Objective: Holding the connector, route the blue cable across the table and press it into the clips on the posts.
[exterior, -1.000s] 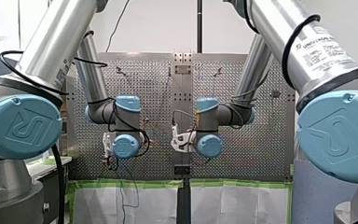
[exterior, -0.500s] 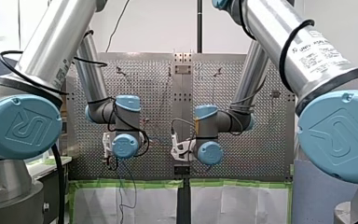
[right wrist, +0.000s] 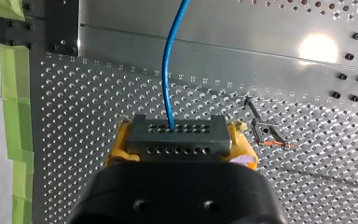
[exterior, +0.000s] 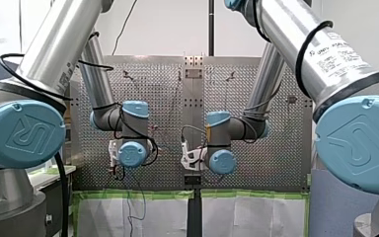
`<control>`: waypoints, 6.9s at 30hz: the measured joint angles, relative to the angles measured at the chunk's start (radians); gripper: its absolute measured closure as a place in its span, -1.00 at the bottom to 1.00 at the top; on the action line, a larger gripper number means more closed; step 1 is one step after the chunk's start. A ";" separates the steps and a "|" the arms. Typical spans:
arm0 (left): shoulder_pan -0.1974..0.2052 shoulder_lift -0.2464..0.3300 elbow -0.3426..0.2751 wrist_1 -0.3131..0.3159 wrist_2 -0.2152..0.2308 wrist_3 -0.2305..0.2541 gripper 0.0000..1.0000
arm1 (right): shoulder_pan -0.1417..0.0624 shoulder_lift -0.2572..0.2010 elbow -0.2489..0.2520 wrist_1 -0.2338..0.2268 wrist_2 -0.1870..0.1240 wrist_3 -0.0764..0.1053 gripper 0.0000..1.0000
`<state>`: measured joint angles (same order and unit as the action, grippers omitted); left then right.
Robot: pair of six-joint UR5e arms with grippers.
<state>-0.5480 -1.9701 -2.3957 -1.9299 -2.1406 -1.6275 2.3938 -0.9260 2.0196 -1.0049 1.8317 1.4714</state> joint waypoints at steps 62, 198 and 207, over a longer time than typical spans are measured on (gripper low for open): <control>0.149 0.369 0.081 -0.270 -0.104 0.053 1.00 | 0.021 -0.173 -0.300 0.397 -0.187 0.148 1.00; 0.675 0.208 0.544 -0.427 0.418 -0.168 1.00 | 0.045 0.070 -1.090 0.812 -0.251 0.220 1.00; 0.697 0.166 0.568 -0.472 0.402 -0.168 1.00 | 0.039 0.073 -1.090 0.817 -0.232 0.219 1.00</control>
<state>0.1489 -1.8039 -1.8275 -2.4023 -1.7390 -1.7953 2.4327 -0.8530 0.9300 -0.1881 1.5997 1.6906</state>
